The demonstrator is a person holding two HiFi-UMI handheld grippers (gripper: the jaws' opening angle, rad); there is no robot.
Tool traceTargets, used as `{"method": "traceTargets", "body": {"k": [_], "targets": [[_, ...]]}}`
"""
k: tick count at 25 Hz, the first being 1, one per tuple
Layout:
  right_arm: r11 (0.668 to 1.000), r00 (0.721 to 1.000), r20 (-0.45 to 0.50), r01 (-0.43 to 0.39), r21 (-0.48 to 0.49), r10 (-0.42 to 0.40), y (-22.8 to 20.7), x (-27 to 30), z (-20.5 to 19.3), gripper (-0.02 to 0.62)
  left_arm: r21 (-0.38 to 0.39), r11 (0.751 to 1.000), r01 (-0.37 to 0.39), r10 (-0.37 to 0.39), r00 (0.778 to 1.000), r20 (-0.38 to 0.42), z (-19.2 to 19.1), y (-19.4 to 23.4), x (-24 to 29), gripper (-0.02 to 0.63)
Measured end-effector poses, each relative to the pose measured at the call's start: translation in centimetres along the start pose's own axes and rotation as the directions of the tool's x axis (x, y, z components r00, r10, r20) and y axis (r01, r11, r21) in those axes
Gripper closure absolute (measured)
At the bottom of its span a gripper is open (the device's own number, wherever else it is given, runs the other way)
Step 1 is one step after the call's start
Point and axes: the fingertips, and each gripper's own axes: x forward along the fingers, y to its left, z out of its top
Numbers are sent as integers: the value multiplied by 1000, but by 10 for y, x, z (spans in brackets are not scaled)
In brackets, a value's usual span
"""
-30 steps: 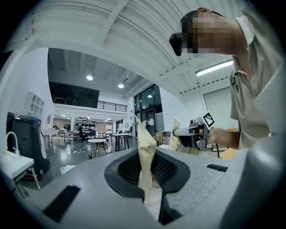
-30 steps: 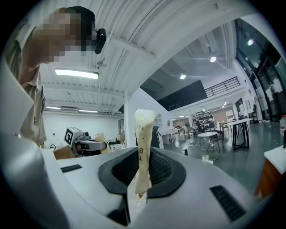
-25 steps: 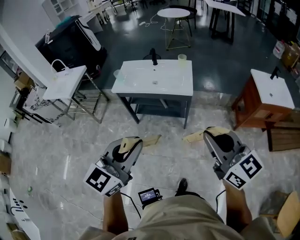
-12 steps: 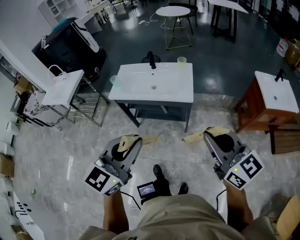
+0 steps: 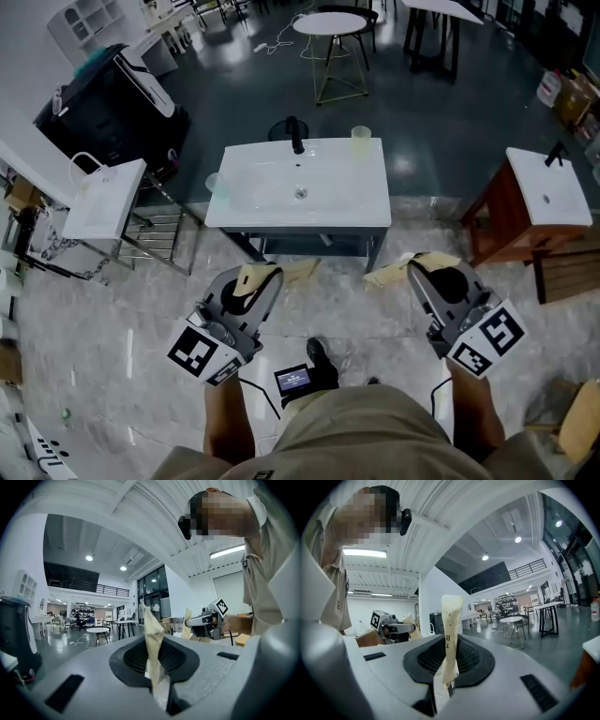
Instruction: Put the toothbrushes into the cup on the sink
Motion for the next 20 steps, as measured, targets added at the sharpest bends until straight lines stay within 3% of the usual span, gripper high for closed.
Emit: {"method": "traceTargets", "body": {"k": [9,14,20], "targets": [[998,998,-11,61,-7,-61,-17,108,9,554,-18,997,75,-75,997,25,-7,112,22,566],[995,995,-30,97,-31,-98,-27,131,12,554,-23,993,117,-116,992,57,-13,146,45,566],[989,989,-37,143,-45,-145,-95,135,27,554,-58,986,154,-151,987,56,-19,160,115,566]]}}
